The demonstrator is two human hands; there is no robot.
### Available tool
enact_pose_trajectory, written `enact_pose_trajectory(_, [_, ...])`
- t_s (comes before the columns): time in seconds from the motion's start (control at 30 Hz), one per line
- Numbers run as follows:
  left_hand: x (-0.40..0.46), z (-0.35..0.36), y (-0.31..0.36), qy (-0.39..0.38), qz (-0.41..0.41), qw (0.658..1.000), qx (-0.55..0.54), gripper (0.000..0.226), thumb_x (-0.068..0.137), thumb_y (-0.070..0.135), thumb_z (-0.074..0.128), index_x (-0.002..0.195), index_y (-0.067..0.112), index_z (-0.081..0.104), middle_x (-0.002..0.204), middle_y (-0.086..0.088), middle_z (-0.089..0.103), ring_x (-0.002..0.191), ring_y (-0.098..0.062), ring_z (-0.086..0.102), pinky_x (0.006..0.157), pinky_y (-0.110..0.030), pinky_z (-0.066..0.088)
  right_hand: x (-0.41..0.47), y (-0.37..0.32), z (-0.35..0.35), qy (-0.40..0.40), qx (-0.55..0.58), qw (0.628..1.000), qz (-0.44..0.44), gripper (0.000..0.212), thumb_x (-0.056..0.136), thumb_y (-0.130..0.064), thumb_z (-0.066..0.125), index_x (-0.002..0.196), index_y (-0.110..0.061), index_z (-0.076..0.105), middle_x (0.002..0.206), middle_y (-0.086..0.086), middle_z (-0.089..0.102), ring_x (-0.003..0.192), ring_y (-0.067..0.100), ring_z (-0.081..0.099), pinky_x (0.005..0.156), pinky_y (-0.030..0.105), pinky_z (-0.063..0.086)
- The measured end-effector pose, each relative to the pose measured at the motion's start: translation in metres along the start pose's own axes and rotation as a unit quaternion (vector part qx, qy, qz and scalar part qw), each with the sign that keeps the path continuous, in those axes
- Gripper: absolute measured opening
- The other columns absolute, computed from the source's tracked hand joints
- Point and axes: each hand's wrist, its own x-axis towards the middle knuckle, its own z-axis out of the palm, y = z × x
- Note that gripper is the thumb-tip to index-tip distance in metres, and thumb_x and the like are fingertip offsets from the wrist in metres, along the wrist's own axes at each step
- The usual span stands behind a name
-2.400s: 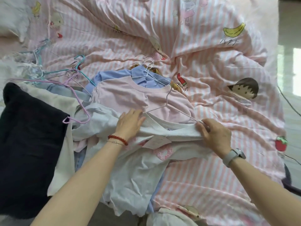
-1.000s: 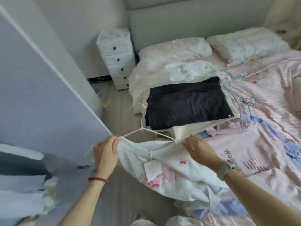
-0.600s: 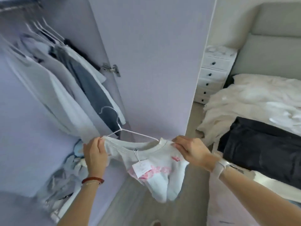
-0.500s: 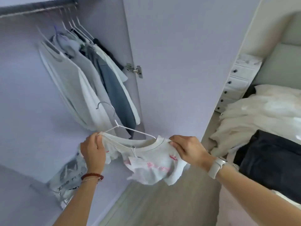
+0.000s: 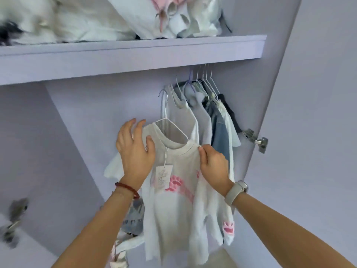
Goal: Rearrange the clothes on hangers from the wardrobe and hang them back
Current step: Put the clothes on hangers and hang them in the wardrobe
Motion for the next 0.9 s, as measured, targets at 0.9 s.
enact_pose_trajectory(0.9, [0.114,0.04,0.007,0.037,0.066,0.942,0.327,0.082,0.078,0.026,0.06,0.147,0.023,0.016,0.154,-0.012,0.013,0.14,-0.034,0.005,0.105,-0.066,0.011,0.156,0.008,0.105,-0.07,0.042,0.994,0.066,0.028,0.097,-0.02,0.036,0.109,0.0,0.053,0.095,0.016,0.063,0.089,0.036,0.059,0.065,0.032,0.037])
